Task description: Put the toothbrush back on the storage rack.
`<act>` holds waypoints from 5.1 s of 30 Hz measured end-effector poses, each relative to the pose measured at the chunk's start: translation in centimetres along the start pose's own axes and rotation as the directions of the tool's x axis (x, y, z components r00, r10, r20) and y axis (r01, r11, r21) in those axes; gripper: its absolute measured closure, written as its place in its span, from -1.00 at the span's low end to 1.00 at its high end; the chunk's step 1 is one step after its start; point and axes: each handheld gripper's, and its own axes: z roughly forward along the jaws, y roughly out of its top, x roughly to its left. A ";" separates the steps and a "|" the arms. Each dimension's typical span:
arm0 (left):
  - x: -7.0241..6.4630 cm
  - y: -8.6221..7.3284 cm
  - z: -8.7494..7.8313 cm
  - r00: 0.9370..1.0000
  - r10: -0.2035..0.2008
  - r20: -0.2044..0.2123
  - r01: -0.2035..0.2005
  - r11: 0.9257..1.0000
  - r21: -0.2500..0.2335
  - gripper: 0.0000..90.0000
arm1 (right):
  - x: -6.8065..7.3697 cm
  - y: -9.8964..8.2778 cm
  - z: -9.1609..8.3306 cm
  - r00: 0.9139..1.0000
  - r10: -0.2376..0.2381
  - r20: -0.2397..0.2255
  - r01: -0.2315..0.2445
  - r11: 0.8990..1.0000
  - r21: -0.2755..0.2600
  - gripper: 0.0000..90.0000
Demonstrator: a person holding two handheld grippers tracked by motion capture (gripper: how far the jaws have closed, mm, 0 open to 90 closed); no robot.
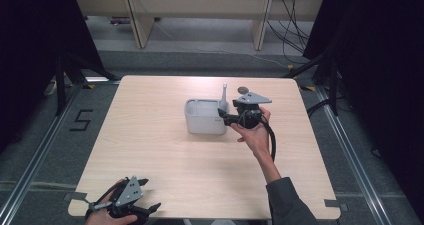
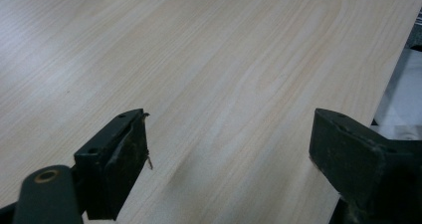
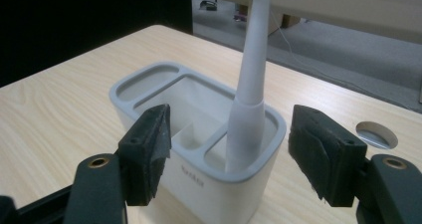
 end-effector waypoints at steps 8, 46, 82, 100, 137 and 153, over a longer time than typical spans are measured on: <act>0.1 0.0 -0.1 1.000 0.002 0.012 -0.002 1.000 0.003 -0.67 | 0.7 -0.8 -0.7 1.000 0.007 -0.011 -0.007 1.000 0.020 -0.28; -0.1 0.0 0.0 1.000 0.002 0.003 -0.002 1.000 -0.016 -0.67 | 3.0 -3.1 -3.3 0.998 -0.023 -0.053 0.027 0.997 0.070 -0.40; 0.0 0.1 0.0 1.000 -0.002 0.016 0.003 1.000 -0.002 -0.67 | 4.0 -5.5 -4.7 0.996 0.047 -0.073 -0.042 0.997 0.059 -0.61; 0.0 0.1 -0.1 1.000 0.000 0.013 0.001 1.000 -0.002 -0.67 | 4.3 -8.2 -5.4 0.986 0.109 -0.125 -0.099 0.991 0.086 -0.65; -0.1 0.0 0.0 1.000 -0.002 0.008 0.002 1.000 -0.008 -0.67 | 4.9 -11.0 -8.1 0.982 0.136 -0.127 -0.116 0.981 0.157 -0.65; -0.1 0.0 0.0 1.000 0.004 -0.003 -0.004 1.000 -0.013 -0.67 | 5.7 -12.6 -9.5 0.983 0.109 -0.150 -0.074 0.973 0.220 -0.65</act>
